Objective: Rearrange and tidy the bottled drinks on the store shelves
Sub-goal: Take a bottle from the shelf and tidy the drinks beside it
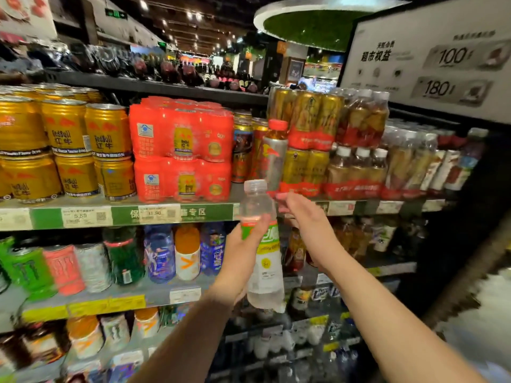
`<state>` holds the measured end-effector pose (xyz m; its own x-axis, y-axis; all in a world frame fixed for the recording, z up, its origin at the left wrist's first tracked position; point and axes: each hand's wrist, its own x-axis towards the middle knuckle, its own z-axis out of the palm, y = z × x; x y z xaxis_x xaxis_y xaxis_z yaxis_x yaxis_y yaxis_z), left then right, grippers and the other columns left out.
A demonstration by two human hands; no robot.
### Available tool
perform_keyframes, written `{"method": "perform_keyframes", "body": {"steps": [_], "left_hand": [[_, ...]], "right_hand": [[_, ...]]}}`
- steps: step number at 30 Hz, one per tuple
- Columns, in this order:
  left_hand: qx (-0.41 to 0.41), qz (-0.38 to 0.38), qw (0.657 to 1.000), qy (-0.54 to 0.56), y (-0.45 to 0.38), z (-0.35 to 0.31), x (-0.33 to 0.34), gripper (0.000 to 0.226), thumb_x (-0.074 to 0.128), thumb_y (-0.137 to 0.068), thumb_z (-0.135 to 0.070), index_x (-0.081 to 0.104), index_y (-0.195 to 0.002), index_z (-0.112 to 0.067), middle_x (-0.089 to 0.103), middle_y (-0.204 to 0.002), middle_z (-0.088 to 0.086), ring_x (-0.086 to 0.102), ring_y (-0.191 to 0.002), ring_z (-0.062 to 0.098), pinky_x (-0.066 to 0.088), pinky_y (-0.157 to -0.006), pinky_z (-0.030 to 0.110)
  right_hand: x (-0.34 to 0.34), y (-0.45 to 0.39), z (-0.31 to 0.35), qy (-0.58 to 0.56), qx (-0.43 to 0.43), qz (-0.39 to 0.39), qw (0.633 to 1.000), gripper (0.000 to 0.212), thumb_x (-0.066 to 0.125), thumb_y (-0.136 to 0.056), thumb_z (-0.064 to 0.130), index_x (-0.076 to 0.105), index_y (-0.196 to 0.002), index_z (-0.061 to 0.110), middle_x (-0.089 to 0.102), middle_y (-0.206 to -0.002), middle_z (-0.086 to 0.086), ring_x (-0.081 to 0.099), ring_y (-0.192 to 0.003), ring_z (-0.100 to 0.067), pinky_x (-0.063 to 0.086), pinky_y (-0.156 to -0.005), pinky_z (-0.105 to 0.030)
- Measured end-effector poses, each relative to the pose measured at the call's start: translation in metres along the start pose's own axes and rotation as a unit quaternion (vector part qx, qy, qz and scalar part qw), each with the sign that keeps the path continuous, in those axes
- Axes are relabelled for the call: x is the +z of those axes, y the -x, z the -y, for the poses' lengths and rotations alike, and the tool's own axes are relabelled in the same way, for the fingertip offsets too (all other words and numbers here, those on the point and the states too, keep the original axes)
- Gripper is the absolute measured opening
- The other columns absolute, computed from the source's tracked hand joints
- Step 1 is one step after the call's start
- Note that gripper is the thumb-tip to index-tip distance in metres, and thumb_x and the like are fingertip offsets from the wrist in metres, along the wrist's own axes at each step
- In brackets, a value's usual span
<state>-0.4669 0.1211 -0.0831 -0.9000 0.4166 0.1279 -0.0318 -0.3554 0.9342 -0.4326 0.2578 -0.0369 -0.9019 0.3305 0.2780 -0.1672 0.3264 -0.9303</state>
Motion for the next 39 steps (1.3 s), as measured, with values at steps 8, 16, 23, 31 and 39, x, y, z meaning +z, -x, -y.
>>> {"method": "perform_keyframes", "body": {"steps": [8, 16, 23, 31, 39], "left_hand": [[-0.026, -0.091, 0.995, 0.007, 0.008, 0.053, 0.021, 0.035, 0.078, -0.080, -0.042, 0.072, -0.107, -0.020, 0.079, -0.095, -0.003, 0.074, -0.092, 0.018, 0.060, -0.079, 0.027], [-0.041, -0.169, 0.984, 0.042, -0.011, 0.096, 0.068, 0.063, 0.084, -0.064, -0.048, 0.066, -0.112, -0.012, 0.074, -0.094, 0.005, 0.069, -0.088, 0.023, 0.055, -0.084, 0.039], [-0.049, -0.215, 0.971, 0.089, -0.020, 0.125, 0.088, 0.040, 0.081, -0.063, -0.024, 0.061, -0.097, -0.016, 0.066, -0.078, 0.004, 0.065, -0.067, 0.017, 0.055, -0.067, 0.033], [-0.049, -0.253, 0.962, 0.092, -0.020, 0.143, 0.102, 0.049, 0.073, -0.072, -0.025, 0.059, -0.116, -0.012, 0.066, -0.087, 0.009, 0.064, -0.076, 0.023, 0.055, -0.071, 0.036], [-0.019, -0.280, 0.955, 0.102, -0.026, 0.143, 0.106, 0.064, 0.080, -0.064, -0.028, 0.055, -0.121, -0.011, 0.065, -0.093, 0.012, 0.064, -0.083, 0.026, 0.052, -0.081, 0.042]], "right_hand": [[-0.048, 0.023, -0.118, -0.011, 0.123, -0.131, 0.984, 0.012, 0.062, -0.098, 0.026, 0.067, -0.096, 0.016, 0.066, -0.086, 0.009, 0.059, -0.079, 0.001, 0.044, -0.063, -0.009], [-0.106, -0.022, -0.186, 0.121, 0.152, -0.181, 0.964, 0.049, 0.070, -0.092, 0.029, 0.053, -0.134, 0.013, 0.053, -0.122, -0.004, 0.054, -0.110, -0.017, 0.046, -0.094, -0.031], [-0.121, -0.058, -0.230, 0.269, -0.049, -0.130, 0.953, 0.061, 0.075, -0.088, 0.020, 0.051, -0.140, 0.000, 0.052, -0.126, -0.026, 0.056, -0.088, -0.019, 0.052, -0.083, -0.024], [-0.119, -0.053, -0.243, 0.212, -0.031, -0.172, 0.961, 0.047, 0.079, -0.083, 0.021, 0.054, -0.120, 0.008, 0.051, -0.131, -0.013, 0.059, -0.109, -0.022, 0.040, -0.083, -0.009], [-0.121, -0.048, -0.259, 0.077, 0.035, -0.158, 0.984, 0.078, 0.087, -0.074, 0.020, 0.044, -0.139, 0.013, 0.049, -0.129, 0.002, 0.048, -0.114, -0.006, 0.037, -0.092, -0.007]]}}
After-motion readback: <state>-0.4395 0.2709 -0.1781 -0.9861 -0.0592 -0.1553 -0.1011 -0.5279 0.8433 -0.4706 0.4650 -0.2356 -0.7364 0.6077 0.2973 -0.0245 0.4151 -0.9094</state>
